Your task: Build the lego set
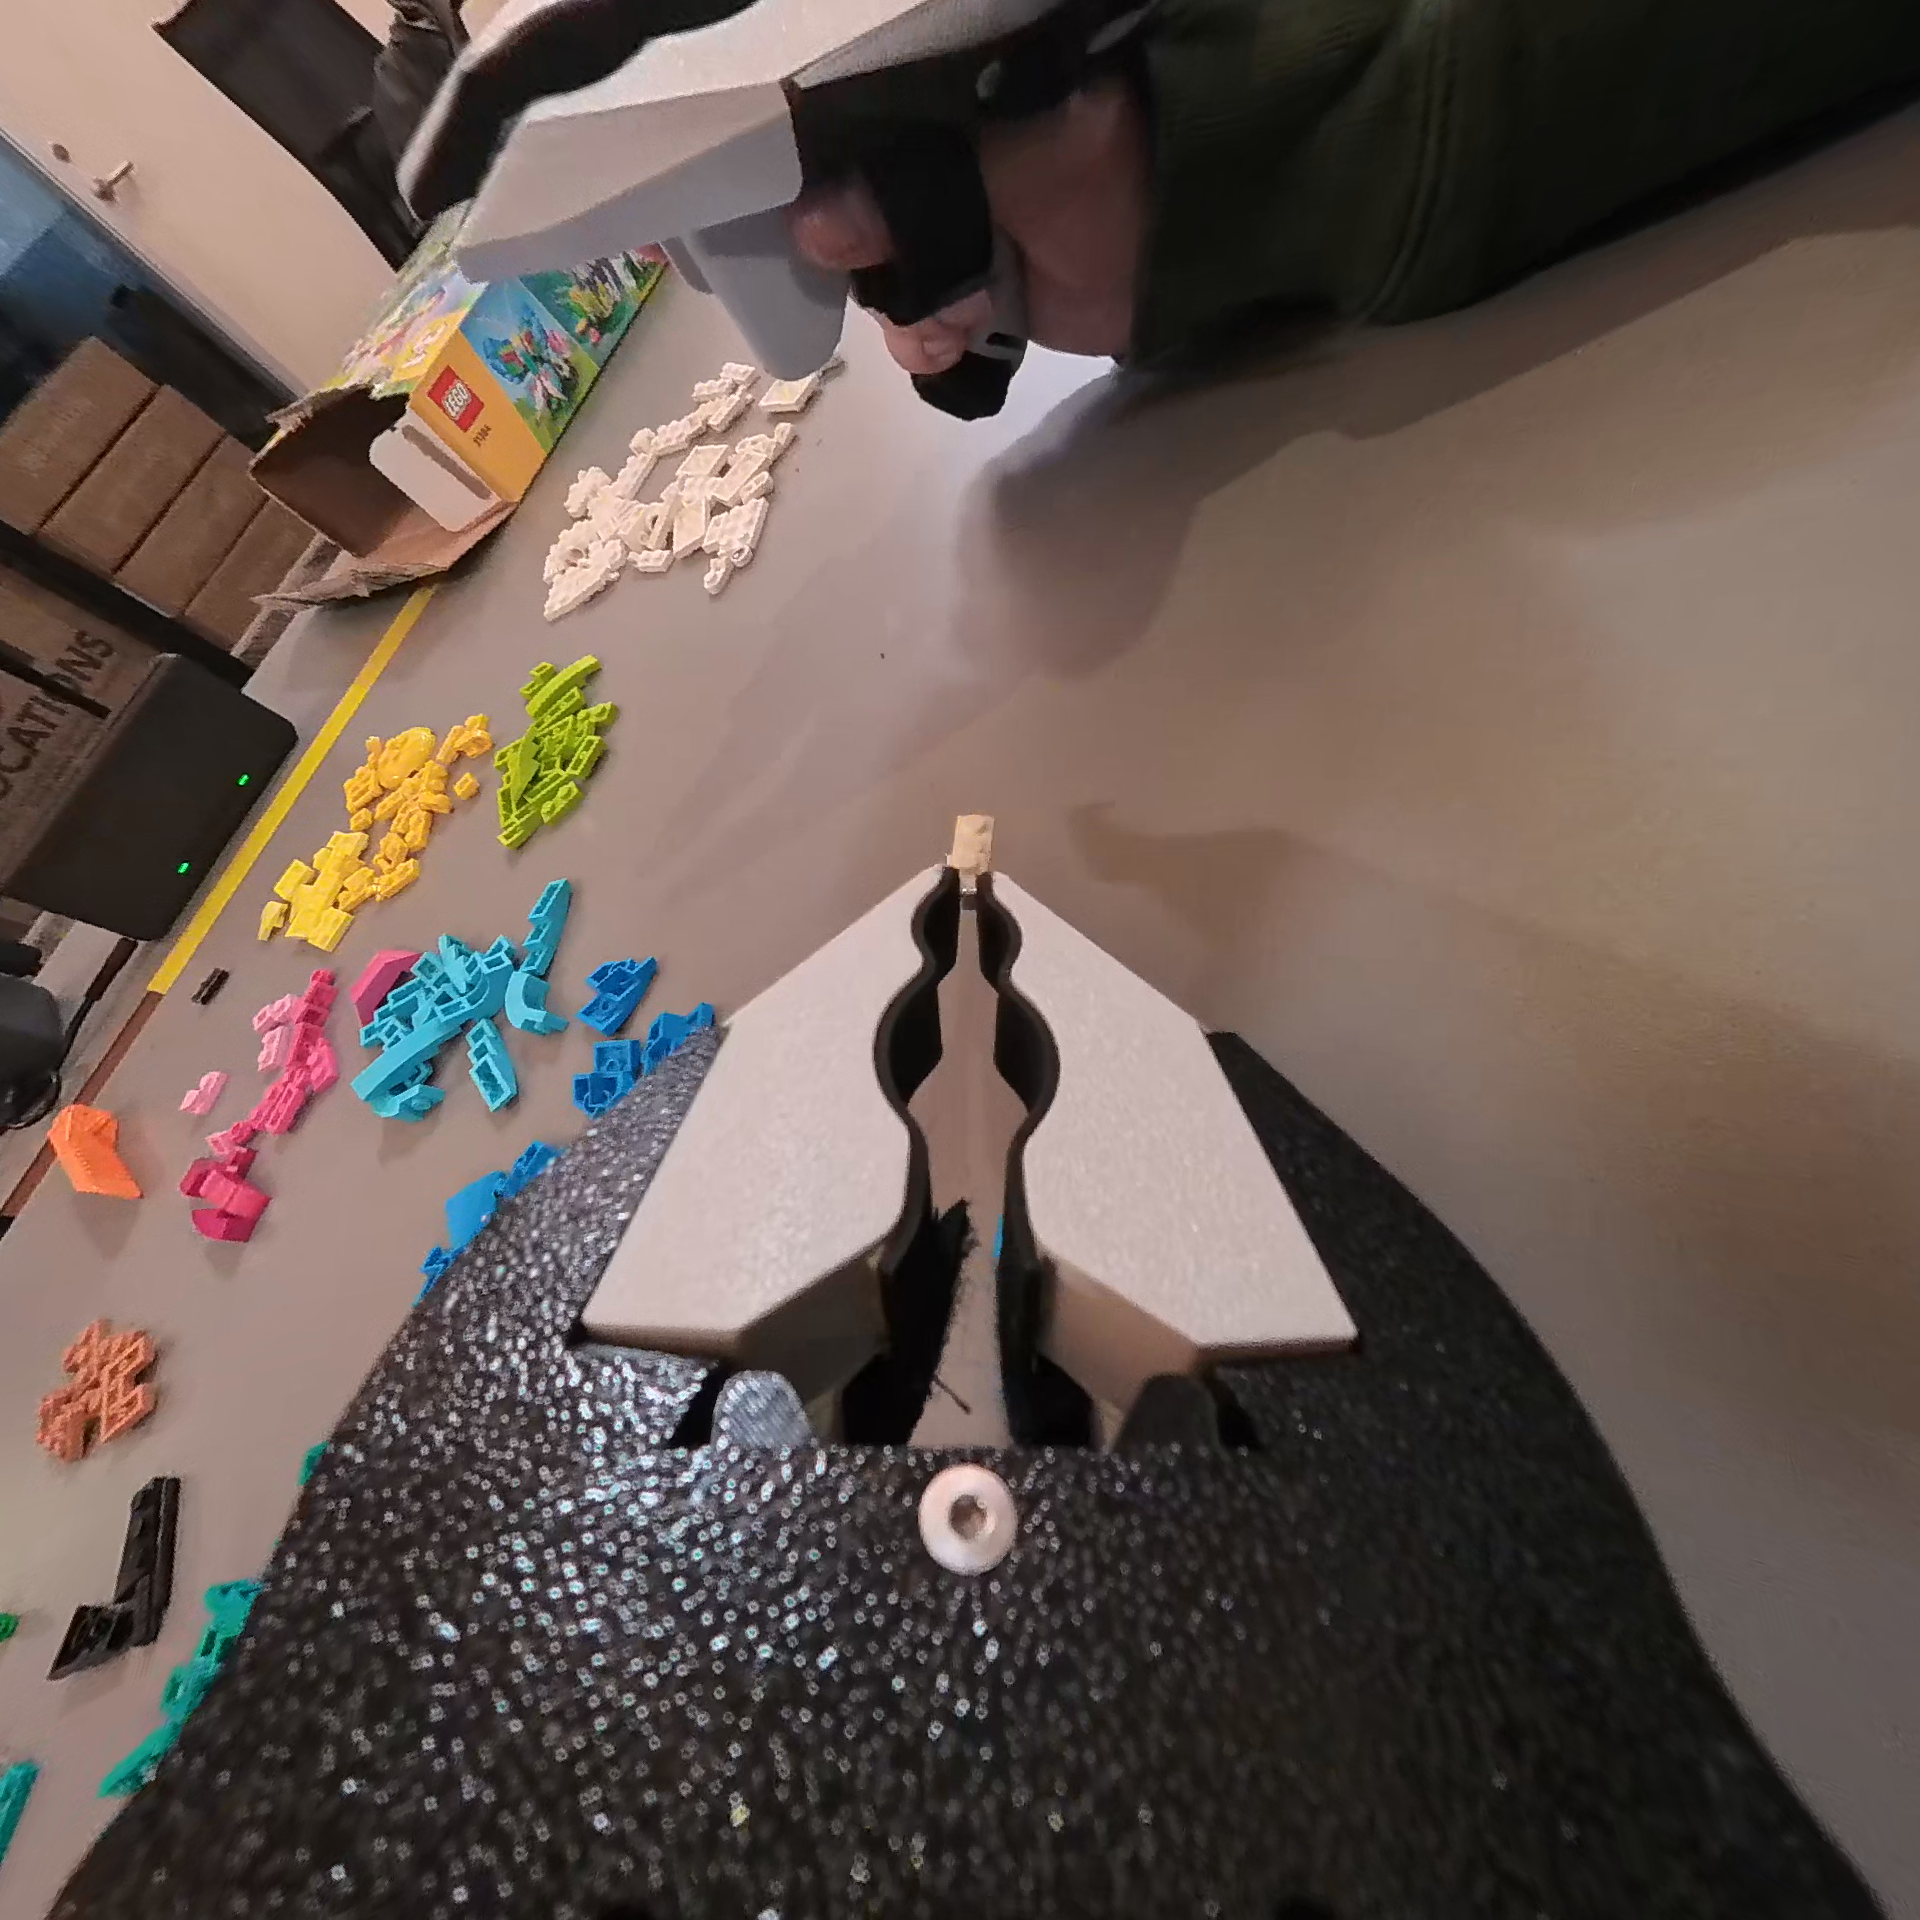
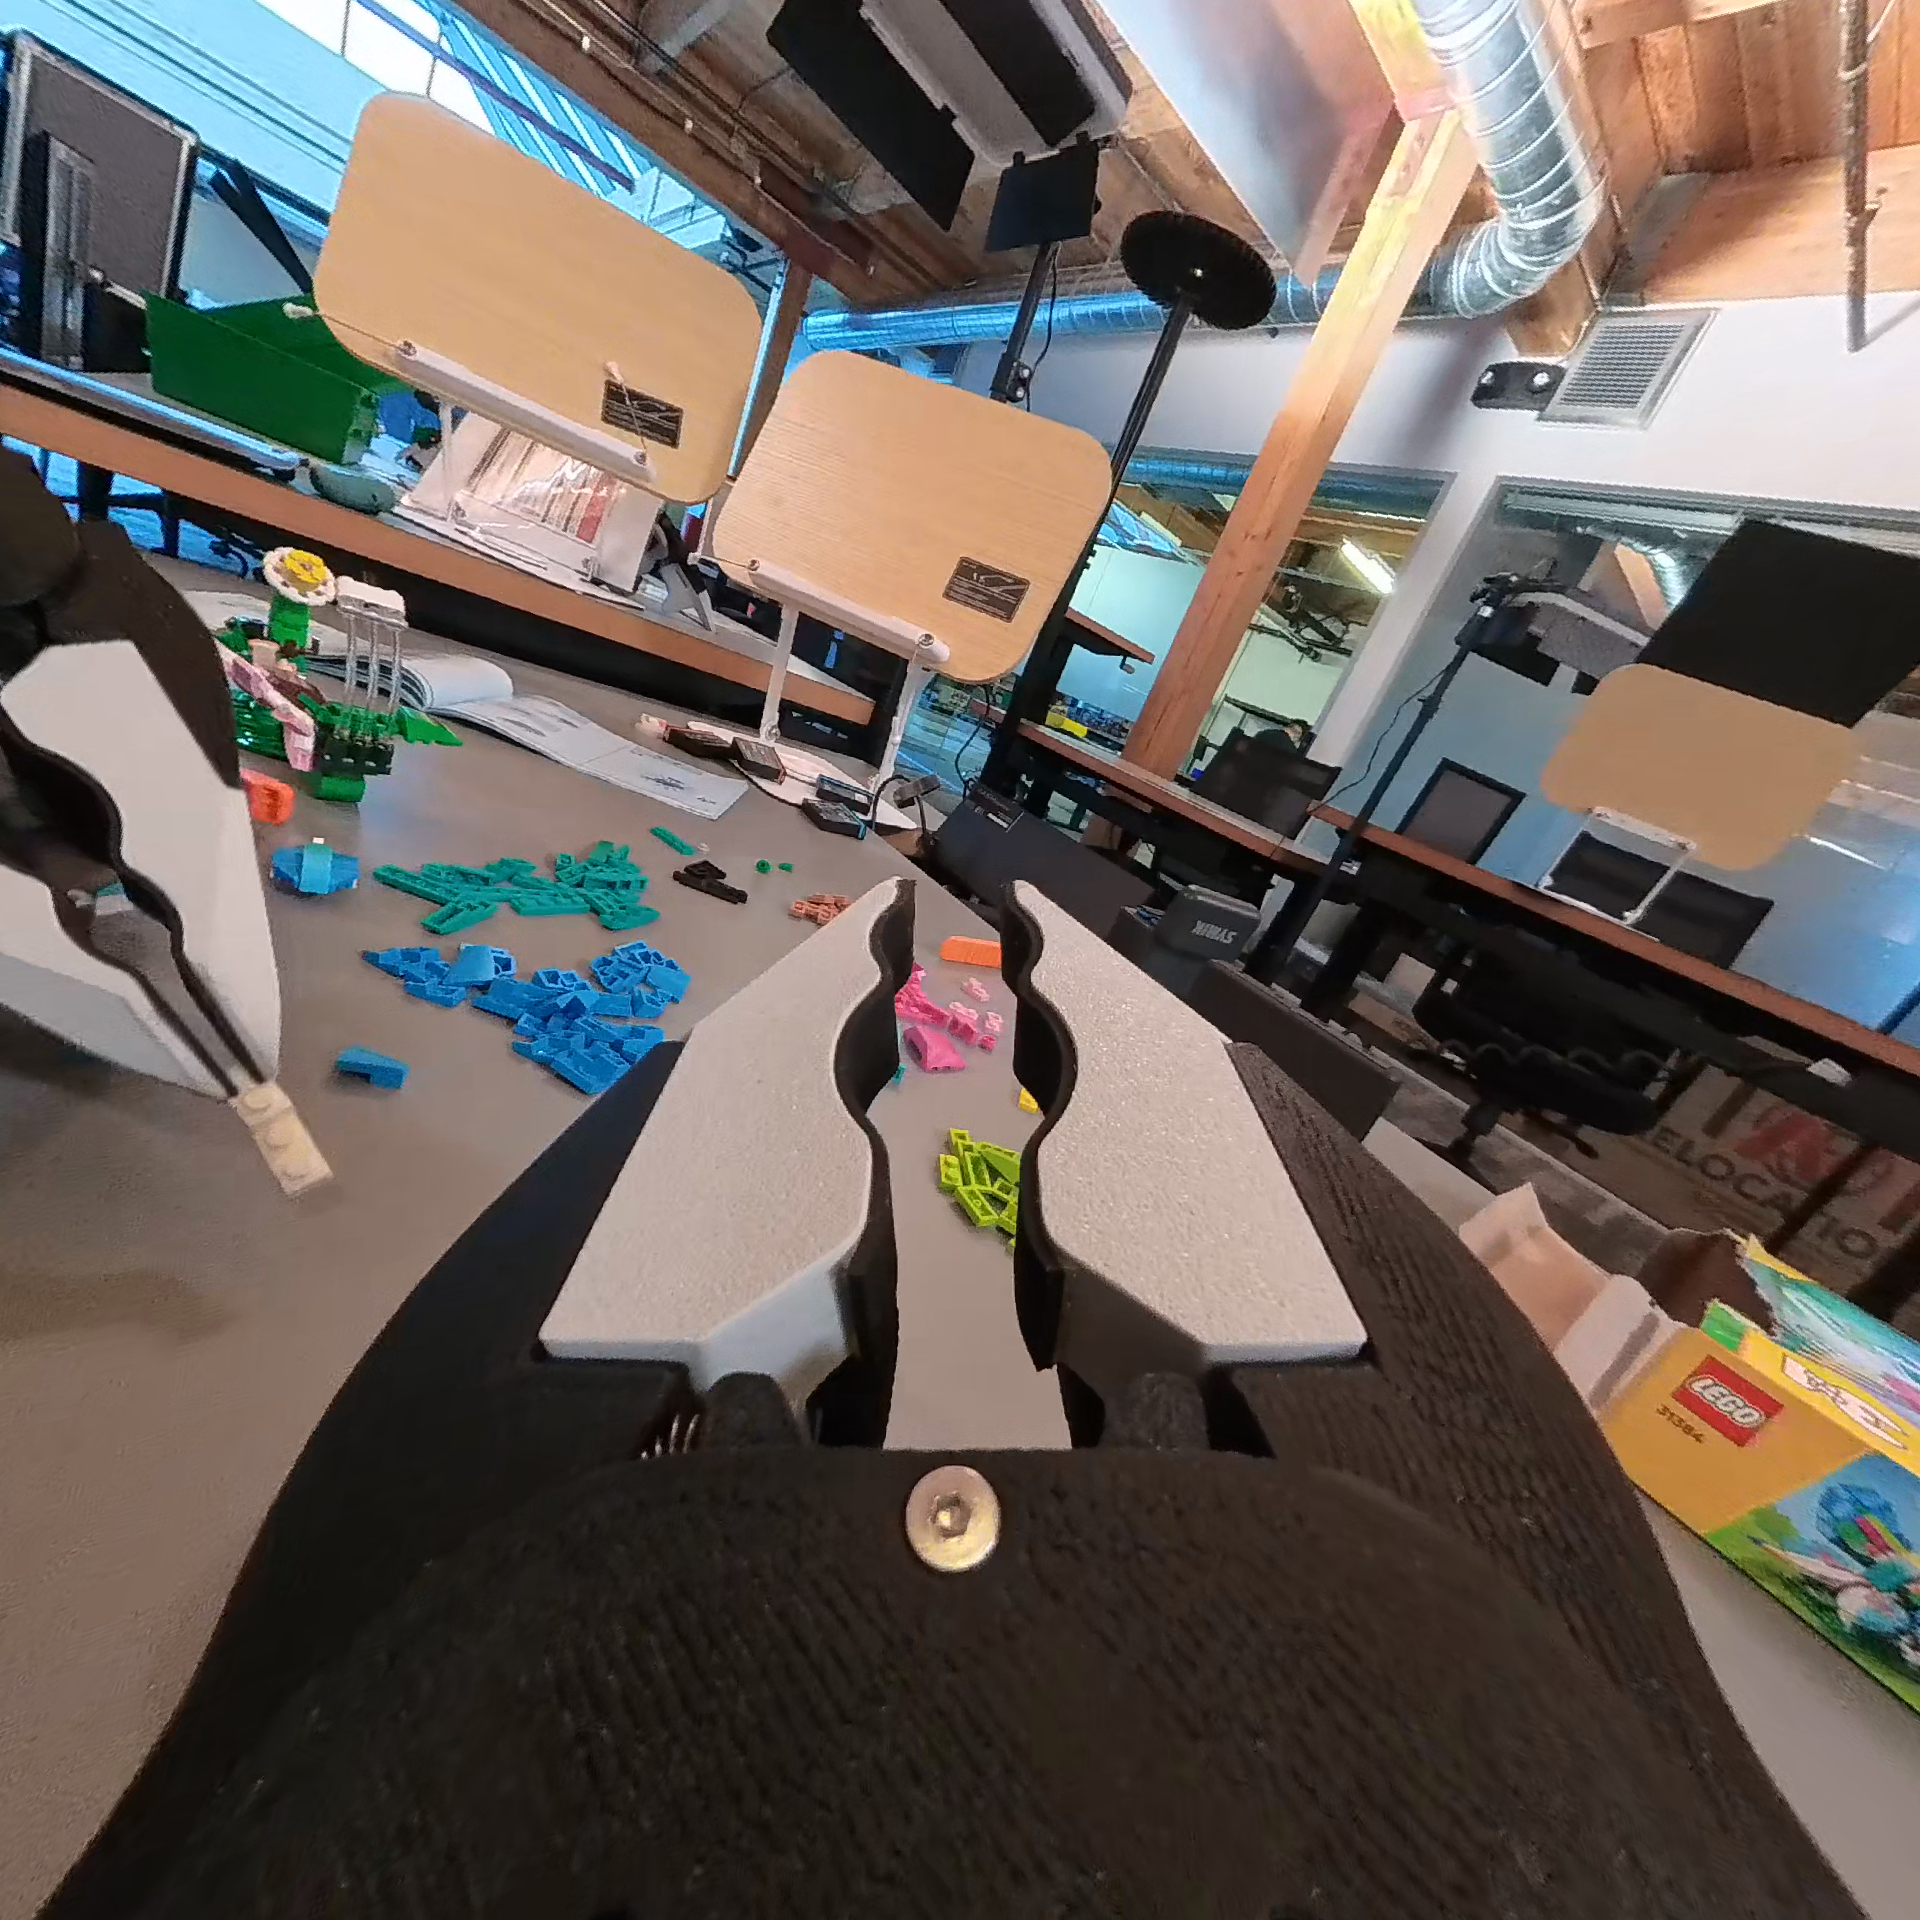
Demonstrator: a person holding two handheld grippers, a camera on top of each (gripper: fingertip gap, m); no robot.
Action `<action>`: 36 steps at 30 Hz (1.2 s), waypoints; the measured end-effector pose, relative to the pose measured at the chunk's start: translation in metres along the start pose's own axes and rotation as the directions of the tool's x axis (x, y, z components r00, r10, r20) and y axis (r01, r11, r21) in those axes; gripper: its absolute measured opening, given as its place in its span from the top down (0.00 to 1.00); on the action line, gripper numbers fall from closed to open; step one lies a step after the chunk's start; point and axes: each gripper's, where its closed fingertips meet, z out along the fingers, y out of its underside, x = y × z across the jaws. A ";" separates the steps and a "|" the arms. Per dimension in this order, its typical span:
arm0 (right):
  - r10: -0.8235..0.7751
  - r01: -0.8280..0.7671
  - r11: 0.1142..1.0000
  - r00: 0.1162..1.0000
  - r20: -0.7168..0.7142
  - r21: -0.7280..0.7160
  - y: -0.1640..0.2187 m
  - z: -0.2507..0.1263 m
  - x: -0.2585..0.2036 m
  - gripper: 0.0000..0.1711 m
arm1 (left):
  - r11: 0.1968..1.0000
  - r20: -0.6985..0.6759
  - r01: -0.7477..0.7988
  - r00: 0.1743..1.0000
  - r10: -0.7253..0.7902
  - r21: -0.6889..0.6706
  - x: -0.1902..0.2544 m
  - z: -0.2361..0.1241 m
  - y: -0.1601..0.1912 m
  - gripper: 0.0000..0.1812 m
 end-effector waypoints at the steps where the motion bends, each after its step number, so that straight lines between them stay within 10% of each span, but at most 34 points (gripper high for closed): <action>1: -0.002 0.002 1.000 1.000 -0.003 0.001 0.000 0.000 0.001 0.92 | 1.000 -0.003 0.001 1.000 -0.001 -0.003 0.000 0.000 0.001 1.00; 11: -0.251 0.206 0.960 0.930 -0.267 -0.188 0.020 -0.031 0.076 0.91 | 0.997 -0.050 0.068 0.996 -0.070 -0.048 0.004 0.003 0.010 1.00; 36: -0.177 0.036 0.955 0.865 -0.469 -0.295 0.050 -0.068 0.142 0.92 | 0.999 -0.013 0.051 0.999 -0.051 -0.007 -0.002 0.000 0.004 1.00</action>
